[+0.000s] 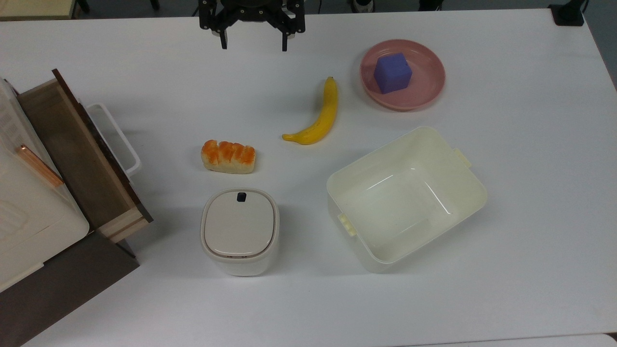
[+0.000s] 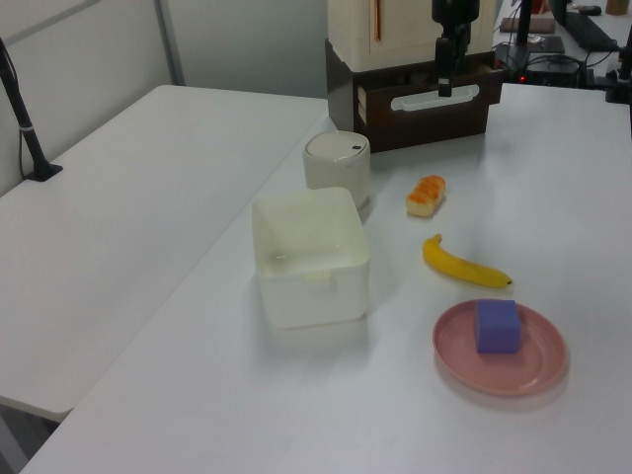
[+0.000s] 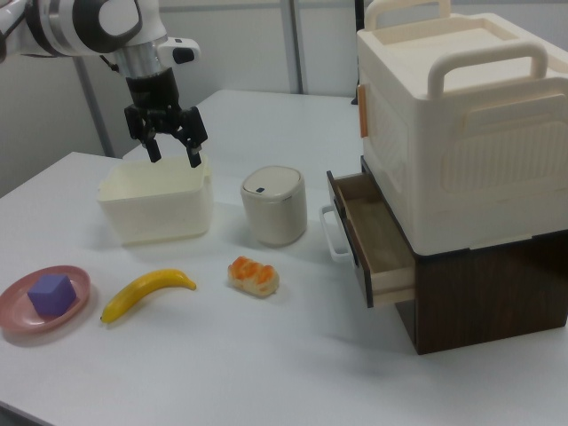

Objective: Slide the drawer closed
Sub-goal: 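Move the gripper from above the table toward the open wooden drawer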

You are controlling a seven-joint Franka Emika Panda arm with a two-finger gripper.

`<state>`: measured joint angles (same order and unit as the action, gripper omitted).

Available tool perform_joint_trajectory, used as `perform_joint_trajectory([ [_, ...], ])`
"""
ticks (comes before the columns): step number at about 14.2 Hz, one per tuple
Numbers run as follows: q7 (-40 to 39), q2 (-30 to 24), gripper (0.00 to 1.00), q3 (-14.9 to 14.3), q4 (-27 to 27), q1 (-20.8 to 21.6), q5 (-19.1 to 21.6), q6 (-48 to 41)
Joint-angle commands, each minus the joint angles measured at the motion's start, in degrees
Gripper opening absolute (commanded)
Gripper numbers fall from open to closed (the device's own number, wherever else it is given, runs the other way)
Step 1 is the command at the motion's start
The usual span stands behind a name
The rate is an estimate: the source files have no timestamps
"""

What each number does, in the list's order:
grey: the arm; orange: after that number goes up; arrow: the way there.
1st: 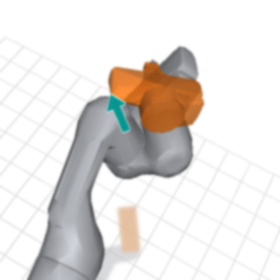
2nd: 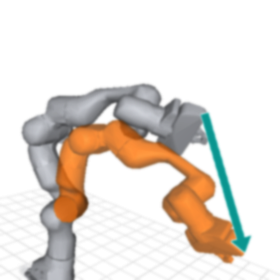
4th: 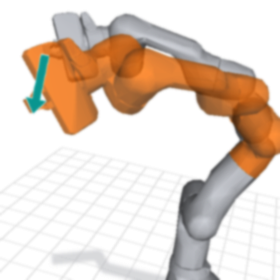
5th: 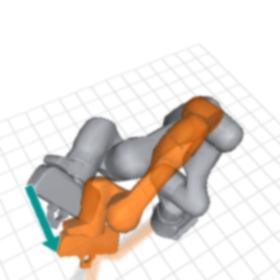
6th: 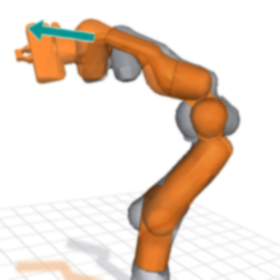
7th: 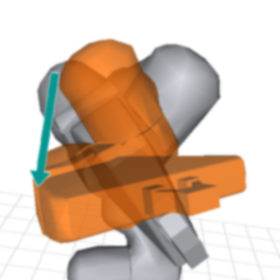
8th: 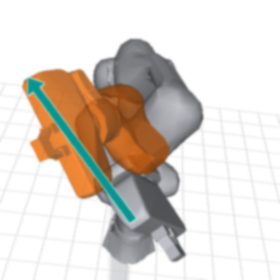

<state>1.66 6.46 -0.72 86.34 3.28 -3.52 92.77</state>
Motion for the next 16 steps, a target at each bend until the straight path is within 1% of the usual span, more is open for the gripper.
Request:
perform_joint_trajectory([
  [1,-1.48,-1.19,1.0,-0.86,1.2,-0.02,1.76,-0.67],
  [8,-2.36,-1.19,1.0,-0.86,1.03,-0.12,1.85,-0.84],
  [9,-3.32,-1.19,0.95,-0.86,1.11,-0.12,1.85,-0.84],
  [11,-3.95,-1.19,0.76,-0.86,1.11,-0.12,1.85,-0.84],
  [12,-4.03,-1.19,0.65,-0.86,1.11,-0.12,1.85,-0.84],
  [13,-5.17,-1.19,0.46,-0.86,1.11,-0.12,1.85,-1.01],
  [14,-6.66,-1.19,0.35,-0.86,1.11,-0.12,1.85,-1.19],
  [16,-7.37,-1.19,0.17,-0.86,1.11,-0.12,1.85,-1.19],
])
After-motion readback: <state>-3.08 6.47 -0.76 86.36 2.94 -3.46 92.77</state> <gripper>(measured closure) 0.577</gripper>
